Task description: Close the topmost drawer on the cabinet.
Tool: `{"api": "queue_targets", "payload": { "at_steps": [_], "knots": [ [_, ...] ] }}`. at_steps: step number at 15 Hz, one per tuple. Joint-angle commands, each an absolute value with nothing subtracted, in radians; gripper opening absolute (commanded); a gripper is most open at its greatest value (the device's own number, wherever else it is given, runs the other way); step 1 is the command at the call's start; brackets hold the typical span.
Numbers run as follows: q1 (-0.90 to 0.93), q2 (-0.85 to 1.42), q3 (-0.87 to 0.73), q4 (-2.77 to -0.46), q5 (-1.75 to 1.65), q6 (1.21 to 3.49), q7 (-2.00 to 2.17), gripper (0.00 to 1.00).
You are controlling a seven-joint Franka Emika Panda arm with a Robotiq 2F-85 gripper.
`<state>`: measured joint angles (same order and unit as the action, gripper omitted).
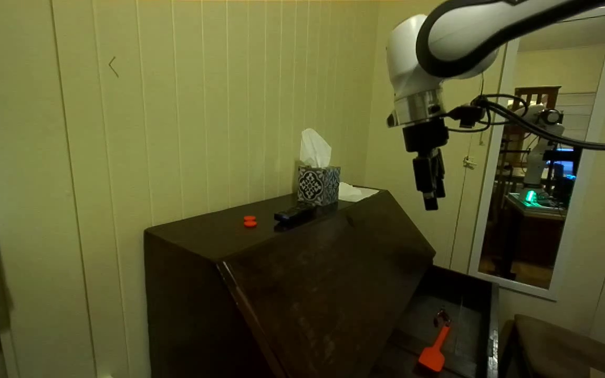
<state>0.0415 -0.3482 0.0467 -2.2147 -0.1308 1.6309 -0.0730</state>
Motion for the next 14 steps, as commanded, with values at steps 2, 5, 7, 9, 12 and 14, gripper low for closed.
{"api": "queue_targets", "payload": {
  "at_steps": [2, 5, 7, 9, 12, 14],
  "knots": [
    [-0.002, -0.362, -0.104, -2.394, -0.116, 1.766, -0.327, 1.00],
    [-0.049, -0.321, -0.186, -2.467, -0.144, 1.834, -0.452, 1.00],
    [-0.084, -0.287, -0.230, -2.505, -0.166, 1.873, -0.518, 1.00],
    [-0.120, -0.242, -0.262, -2.542, -0.188, 1.952, -0.538, 1.00],
    [-0.179, -0.157, -0.286, -2.600, -0.279, 2.177, -0.501, 1.00],
    [-0.216, -0.091, -0.301, -2.617, -0.313, 2.307, -0.476, 1.00]
  ]
}}
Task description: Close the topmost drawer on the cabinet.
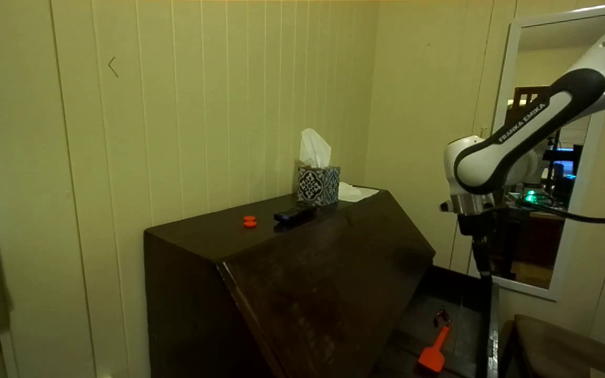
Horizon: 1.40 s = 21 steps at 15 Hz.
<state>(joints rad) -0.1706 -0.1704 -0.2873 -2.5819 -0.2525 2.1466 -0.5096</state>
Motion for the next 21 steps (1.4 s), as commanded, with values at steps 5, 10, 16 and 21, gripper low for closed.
{"api": "queue_targets", "payload": {
  "at_steps": [5, 10, 16, 21],
  "knots": [
    [-0.270, -0.006, -0.311, -2.604, -0.296, 2.382, -0.473, 1.00],
    [-0.279, 0.040, -0.315, -2.605, -0.345, 2.469, -0.427, 1.00],
    [-0.337, 0.200, -0.351, -2.596, -0.355, 2.696, -0.473, 0.72],
    [-0.363, 0.307, -0.389, -2.558, -0.368, 2.655, -0.426, 0.46]
  ]
}}
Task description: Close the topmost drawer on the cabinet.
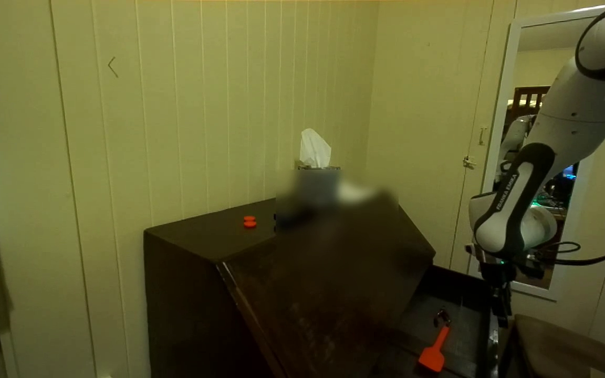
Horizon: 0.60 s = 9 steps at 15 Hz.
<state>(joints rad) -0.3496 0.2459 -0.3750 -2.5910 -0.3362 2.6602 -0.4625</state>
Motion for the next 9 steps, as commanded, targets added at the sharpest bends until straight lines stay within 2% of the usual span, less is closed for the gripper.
{"api": "queue_targets", "payload": {
  "at_steps": [1, 6, 9],
  "knots": [
    [-0.365, 0.325, -0.393, -2.550, -0.367, 2.653, -0.422, 0.40],
    [-0.377, 0.419, -0.390, -2.512, -0.367, 2.689, -0.436, 0.05],
    [-0.410, 0.475, -0.357, -2.503, -0.348, 2.752, -0.483, 0.00]
  ]
}}
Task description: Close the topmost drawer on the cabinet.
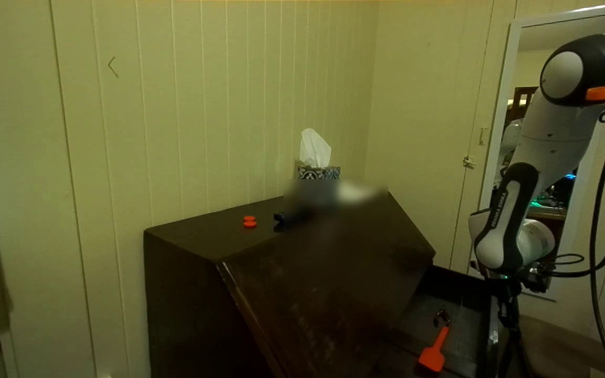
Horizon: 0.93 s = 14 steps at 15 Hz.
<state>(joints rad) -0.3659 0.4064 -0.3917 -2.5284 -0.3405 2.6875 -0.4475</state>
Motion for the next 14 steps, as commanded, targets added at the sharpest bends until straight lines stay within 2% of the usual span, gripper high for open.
{"api": "queue_targets", "payload": {
  "at_steps": [1, 9, 14],
  "knots": [
    [-0.428, 0.487, -0.342, -2.507, -0.339, 2.782, -0.503, 0.00],
    [-0.615, 0.487, -0.174, -2.549, -0.292, 2.952, -0.677, 0.00],
    [-0.860, 0.423, 0.064, -2.598, -0.168, 2.988, -0.839, 0.00]
  ]
}}
